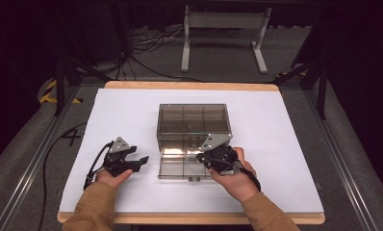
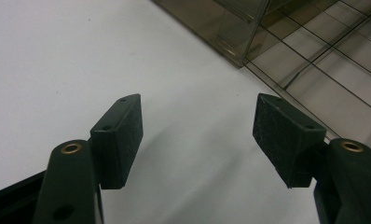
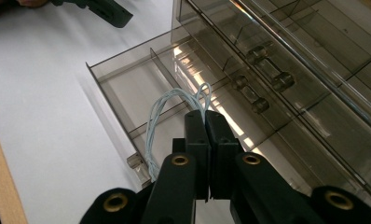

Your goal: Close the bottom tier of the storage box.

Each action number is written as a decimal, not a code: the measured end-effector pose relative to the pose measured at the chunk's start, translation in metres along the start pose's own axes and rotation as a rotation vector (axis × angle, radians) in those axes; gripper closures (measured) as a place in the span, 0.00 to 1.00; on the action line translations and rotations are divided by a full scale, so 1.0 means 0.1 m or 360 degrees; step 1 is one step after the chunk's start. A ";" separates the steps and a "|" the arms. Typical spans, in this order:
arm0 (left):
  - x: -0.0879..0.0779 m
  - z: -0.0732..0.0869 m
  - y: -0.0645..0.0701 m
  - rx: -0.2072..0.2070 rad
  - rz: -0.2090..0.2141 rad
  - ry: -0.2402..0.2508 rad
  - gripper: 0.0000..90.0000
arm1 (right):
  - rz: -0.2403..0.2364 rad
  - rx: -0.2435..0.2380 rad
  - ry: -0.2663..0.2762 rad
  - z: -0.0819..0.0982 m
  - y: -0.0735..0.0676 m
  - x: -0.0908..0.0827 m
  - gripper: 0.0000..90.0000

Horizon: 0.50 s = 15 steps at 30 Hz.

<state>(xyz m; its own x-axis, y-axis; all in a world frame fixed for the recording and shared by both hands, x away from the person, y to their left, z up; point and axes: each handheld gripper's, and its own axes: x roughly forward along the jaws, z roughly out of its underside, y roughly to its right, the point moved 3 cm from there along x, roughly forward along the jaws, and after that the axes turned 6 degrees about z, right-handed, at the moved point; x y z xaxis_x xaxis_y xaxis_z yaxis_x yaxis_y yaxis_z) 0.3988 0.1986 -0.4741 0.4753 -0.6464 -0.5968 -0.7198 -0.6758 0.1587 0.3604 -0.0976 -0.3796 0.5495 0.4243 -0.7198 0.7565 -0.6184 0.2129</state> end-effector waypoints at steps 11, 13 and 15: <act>0.00 0.00 0.00 -0.0001 0.0000 -0.0001 0.38 | 0.0020 -0.0027 -0.0065 -0.01 0.03 0.13 0.99; 0.00 0.00 0.00 0.0001 0.0000 -0.0001 0.38 | 0.0028 -0.0033 -0.0076 -0.01 0.03 0.17 0.99; 0.00 0.00 0.00 0.0000 0.0001 0.0001 0.38 | 0.0022 -0.0052 -0.0086 0.00 0.03 0.19 0.99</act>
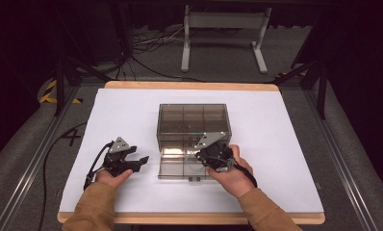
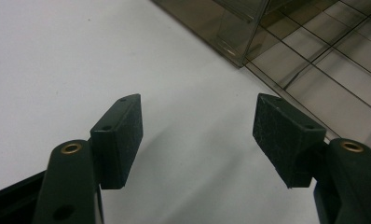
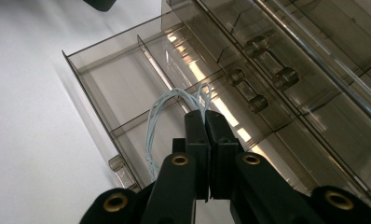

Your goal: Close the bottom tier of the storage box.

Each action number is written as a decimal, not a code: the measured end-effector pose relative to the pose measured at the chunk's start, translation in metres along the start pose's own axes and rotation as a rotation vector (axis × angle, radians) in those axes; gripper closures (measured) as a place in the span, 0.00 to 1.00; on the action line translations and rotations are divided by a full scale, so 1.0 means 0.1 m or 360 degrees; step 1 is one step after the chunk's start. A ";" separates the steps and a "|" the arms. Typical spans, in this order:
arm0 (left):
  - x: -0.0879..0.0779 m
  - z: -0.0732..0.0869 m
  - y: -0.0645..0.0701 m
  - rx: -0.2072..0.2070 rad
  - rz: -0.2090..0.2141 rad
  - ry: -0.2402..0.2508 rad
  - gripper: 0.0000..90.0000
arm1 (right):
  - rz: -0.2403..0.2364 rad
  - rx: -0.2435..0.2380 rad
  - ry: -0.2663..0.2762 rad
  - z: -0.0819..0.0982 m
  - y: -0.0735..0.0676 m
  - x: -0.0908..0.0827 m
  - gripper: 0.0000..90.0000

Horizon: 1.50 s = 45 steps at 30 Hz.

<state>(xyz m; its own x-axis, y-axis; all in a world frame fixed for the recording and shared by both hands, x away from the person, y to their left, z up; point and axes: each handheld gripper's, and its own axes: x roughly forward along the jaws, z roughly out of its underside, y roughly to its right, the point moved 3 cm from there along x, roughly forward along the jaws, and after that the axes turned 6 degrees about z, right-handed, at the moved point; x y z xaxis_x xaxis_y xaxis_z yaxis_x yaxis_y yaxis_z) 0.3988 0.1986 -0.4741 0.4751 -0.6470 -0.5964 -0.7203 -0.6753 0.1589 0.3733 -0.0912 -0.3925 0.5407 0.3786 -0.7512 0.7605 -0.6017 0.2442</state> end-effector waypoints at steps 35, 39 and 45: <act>0.00 0.00 0.00 0.0003 0.0000 -0.0002 0.38 | -0.0098 -0.0036 -0.0119 0.17 -0.05 0.34 0.99; 0.00 0.00 0.00 0.0006 -0.0002 -0.0003 0.38 | -0.0103 -0.0029 -0.0129 0.19 -0.04 0.36 0.99; 0.00 0.00 0.00 0.0001 0.0003 0.0000 0.38 | -0.0101 -0.0037 -0.0117 0.20 -0.04 0.36 0.95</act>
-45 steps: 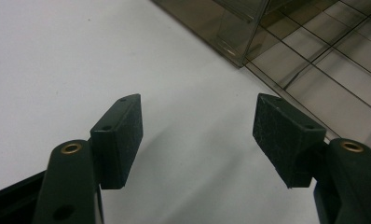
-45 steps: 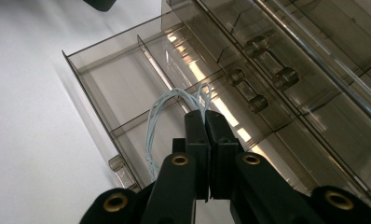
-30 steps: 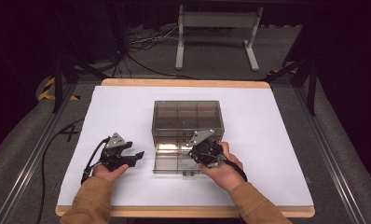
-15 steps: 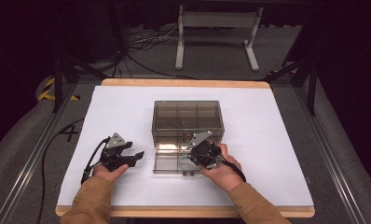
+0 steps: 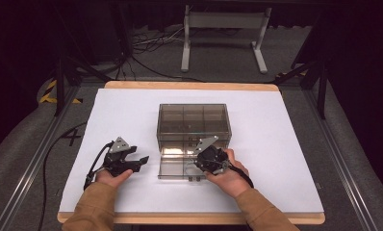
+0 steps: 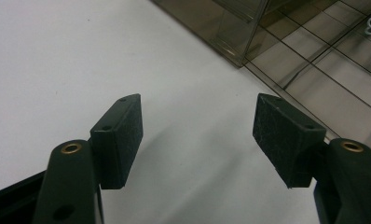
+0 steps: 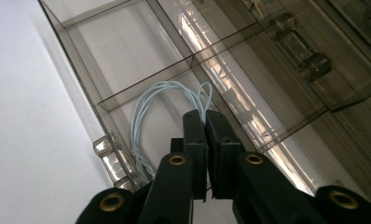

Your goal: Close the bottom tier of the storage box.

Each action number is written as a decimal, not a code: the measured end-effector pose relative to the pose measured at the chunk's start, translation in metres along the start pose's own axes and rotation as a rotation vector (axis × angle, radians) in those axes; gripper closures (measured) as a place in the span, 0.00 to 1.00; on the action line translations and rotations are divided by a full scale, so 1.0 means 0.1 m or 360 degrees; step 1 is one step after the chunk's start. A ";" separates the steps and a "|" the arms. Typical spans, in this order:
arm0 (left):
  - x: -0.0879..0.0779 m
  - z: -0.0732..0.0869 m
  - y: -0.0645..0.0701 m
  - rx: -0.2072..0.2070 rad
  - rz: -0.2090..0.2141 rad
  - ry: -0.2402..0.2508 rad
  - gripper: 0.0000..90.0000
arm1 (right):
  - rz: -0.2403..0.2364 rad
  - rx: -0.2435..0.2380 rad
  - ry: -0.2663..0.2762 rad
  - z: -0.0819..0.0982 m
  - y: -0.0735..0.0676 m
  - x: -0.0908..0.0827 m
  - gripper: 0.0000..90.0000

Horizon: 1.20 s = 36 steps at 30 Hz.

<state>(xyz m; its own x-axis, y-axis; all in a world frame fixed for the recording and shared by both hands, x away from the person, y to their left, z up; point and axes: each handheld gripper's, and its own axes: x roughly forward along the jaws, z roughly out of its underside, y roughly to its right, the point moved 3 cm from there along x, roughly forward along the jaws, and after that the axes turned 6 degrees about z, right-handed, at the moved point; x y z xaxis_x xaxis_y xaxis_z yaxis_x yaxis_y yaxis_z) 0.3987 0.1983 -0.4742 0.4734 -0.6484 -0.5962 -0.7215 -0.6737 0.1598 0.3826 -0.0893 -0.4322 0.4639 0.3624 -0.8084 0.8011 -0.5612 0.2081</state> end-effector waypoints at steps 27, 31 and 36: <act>0.01 0.00 0.00 0.0002 -0.0005 -0.0001 0.38 | -0.0116 -0.0033 0.0132 0.03 -0.04 -0.27 1.00; 0.01 0.00 0.00 0.0004 -0.0007 -0.0003 0.38 | -0.0162 -0.0071 0.0133 0.05 -0.09 -0.28 1.00; 0.01 0.00 0.00 0.0002 -0.0005 -0.0002 0.38 | -0.0202 -0.0103 0.0128 0.06 -0.13 -0.30 1.00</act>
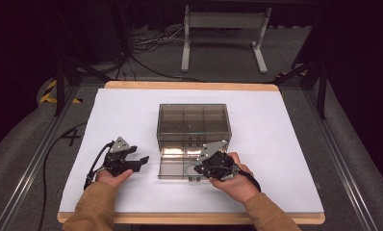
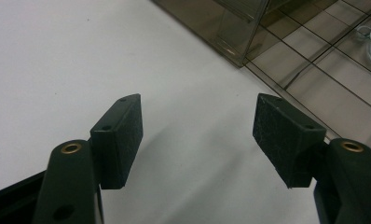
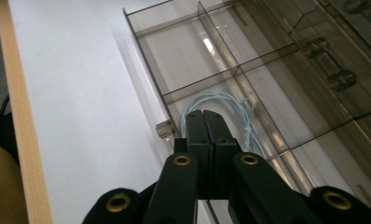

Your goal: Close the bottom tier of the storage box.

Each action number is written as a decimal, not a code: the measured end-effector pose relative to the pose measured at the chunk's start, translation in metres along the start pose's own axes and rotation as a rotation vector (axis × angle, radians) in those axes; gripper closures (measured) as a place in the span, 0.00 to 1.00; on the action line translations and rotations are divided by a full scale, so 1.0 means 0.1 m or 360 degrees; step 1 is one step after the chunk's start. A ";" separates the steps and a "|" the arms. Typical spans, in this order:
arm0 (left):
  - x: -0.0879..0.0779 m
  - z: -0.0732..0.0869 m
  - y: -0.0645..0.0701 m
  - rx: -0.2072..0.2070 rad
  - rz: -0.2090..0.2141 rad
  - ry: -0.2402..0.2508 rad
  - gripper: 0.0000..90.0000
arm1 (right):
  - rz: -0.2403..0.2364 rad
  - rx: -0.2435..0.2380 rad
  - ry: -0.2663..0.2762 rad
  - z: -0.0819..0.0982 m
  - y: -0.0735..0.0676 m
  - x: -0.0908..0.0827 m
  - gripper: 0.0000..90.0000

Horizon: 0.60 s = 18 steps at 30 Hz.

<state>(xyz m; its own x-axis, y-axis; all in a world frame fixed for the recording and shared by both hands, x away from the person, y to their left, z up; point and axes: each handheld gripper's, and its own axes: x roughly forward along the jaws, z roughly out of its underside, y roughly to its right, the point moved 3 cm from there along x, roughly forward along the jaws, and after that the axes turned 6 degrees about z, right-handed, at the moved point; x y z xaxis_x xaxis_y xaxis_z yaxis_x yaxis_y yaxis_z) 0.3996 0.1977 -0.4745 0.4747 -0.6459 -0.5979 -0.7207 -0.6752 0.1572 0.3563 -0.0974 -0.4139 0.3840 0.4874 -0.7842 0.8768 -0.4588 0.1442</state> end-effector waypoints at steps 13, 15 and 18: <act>0.00 0.00 0.00 0.0003 -0.0004 -0.0001 0.38 | -0.0096 -0.0107 -0.0032 0.02 -0.15 0.01 1.00; 0.00 0.00 0.00 0.0002 -0.0004 -0.0001 0.38 | -0.0107 -0.0115 -0.0038 0.02 -0.16 0.02 1.00; 0.00 0.00 0.00 0.0006 -0.0006 -0.0002 0.38 | -0.0124 -0.0128 -0.0053 0.03 -0.19 0.04 1.00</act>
<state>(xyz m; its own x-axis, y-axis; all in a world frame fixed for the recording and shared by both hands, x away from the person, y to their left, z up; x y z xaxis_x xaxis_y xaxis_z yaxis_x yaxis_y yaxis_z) 0.3994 0.1979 -0.4744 0.4766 -0.6430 -0.5995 -0.7210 -0.6761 0.1520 0.3404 -0.0894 -0.4214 0.3054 0.4935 -0.8144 0.9243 -0.3591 0.1290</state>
